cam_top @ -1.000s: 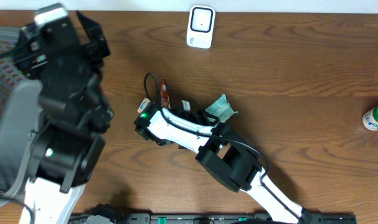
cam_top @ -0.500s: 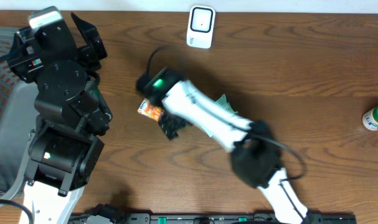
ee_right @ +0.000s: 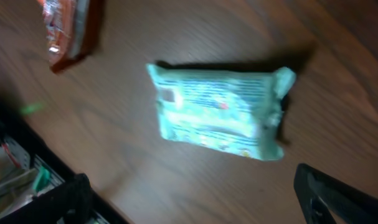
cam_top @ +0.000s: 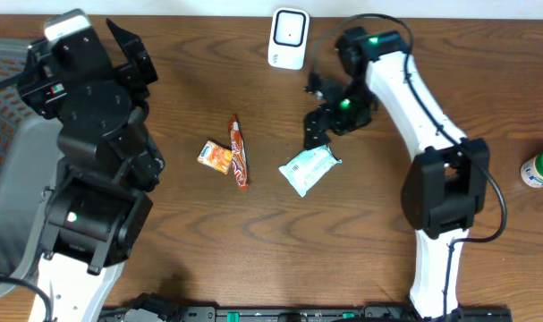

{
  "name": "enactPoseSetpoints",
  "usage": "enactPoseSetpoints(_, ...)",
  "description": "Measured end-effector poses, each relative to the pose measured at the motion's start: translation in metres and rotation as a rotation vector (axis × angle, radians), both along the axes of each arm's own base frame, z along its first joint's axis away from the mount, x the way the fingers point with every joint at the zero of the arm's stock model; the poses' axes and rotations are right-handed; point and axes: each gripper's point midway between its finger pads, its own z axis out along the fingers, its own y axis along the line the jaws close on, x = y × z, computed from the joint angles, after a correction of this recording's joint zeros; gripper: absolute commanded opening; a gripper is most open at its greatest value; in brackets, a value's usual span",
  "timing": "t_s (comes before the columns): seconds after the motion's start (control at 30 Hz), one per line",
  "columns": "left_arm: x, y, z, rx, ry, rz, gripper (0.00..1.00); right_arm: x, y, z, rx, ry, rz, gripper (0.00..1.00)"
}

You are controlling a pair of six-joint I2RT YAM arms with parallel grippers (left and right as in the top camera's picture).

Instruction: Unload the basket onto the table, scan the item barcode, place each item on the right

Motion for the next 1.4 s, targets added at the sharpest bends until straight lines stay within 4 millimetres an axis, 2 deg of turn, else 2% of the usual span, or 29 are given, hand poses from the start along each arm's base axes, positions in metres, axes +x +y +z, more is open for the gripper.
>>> enactPoseSetpoints(0.23,0.011,-0.004,-0.010,0.006,0.030,0.000,0.98,-0.002,-0.018,-0.033,0.008,0.015,-0.001,0.99)
enactPoseSetpoints(0.6,0.015,-0.005,-0.015,0.005,0.042,0.001,0.98,-0.003,-0.015,-0.079,0.024,-0.024,-0.001,0.99)
enactPoseSetpoints(0.73,0.015,-0.005,-0.015,0.005,0.042,0.001,0.98,-0.004,-0.013,-0.080,0.040,-0.037,-0.024,0.98)
enactPoseSetpoints(0.83,0.015,-0.005,-0.015,0.006,0.045,0.001,0.98,-0.010,-0.010,-0.082,0.030,-0.037,-0.021,0.89)
enactPoseSetpoints(1.03,0.015,-0.005,-0.016,0.007,0.046,0.001,0.98,-0.019,-0.002,-0.092,-0.049,-0.063,-0.007,0.48)
enactPoseSetpoints(1.13,0.015,-0.005,-0.016,0.007,0.046,0.001,0.98,-0.022,-0.002,-0.095,-0.068,-0.065,-0.016,0.20)
enactPoseSetpoints(1.2,0.015,-0.005,-0.016,0.007,0.046,0.001,0.98,-0.023,-0.002,-0.097,-0.070,-0.060,-0.030,0.10)
enactPoseSetpoints(1.23,0.015,-0.005,-0.016,0.007,0.046,0.001,0.98,-0.023,-0.003,-0.097,-0.066,-0.056,-0.039,0.01)
enactPoseSetpoints(1.4,0.015,-0.005,-0.016,0.007,0.046,0.001,0.98,-0.024,-0.003,-0.093,-0.058,-0.033,-0.067,0.01)
